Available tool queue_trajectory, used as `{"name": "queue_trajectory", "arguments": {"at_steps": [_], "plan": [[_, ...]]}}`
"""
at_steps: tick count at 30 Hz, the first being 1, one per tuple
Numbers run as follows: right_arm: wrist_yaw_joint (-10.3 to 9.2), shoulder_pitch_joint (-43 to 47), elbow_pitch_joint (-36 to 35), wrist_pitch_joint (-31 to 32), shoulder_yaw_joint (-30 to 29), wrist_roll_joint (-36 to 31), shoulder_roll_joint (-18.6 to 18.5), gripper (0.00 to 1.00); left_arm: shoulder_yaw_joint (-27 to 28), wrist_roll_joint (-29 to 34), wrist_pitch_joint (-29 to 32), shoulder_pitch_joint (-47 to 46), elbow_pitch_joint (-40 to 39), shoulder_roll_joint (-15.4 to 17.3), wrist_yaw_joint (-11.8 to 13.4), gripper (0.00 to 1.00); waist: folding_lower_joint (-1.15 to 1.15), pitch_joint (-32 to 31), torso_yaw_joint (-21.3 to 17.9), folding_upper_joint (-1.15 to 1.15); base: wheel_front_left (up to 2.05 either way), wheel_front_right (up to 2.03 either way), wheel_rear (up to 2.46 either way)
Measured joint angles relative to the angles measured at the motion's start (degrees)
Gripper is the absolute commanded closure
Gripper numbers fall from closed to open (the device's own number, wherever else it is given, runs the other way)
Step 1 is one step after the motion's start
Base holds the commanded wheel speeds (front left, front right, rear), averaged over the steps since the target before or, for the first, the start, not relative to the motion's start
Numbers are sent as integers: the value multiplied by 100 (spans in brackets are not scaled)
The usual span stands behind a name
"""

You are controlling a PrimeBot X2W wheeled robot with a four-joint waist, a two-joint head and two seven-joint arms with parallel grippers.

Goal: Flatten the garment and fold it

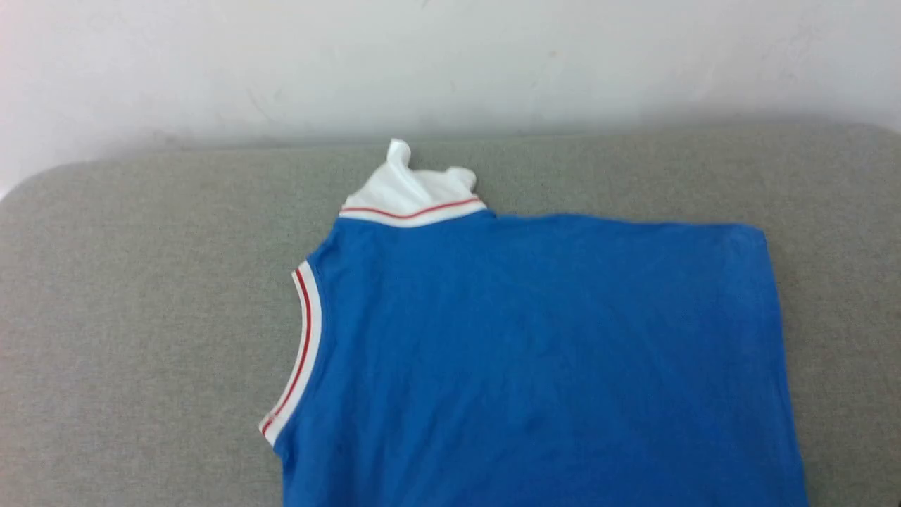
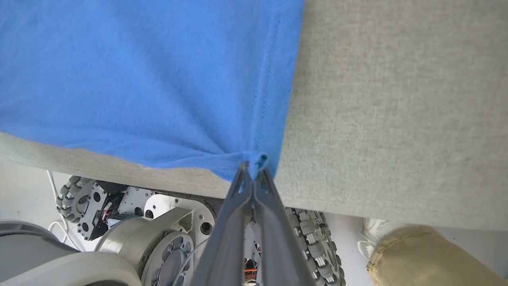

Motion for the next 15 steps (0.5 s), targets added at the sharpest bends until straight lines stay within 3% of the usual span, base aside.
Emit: {"name": "queue_trajectory", "arguments": {"at_steps": [7,15], "plan": [[0,166,-448,-183,-266,-42,208,100,364,269,-479,85,-167,159,111,100,-1,-187,72,0,0,0,0],[0,-955,-757,-833,-187,-447,32,100,598,1111,-835,-1207,-116,130,-116,100,1,124,68,0,0,0,0]]}}
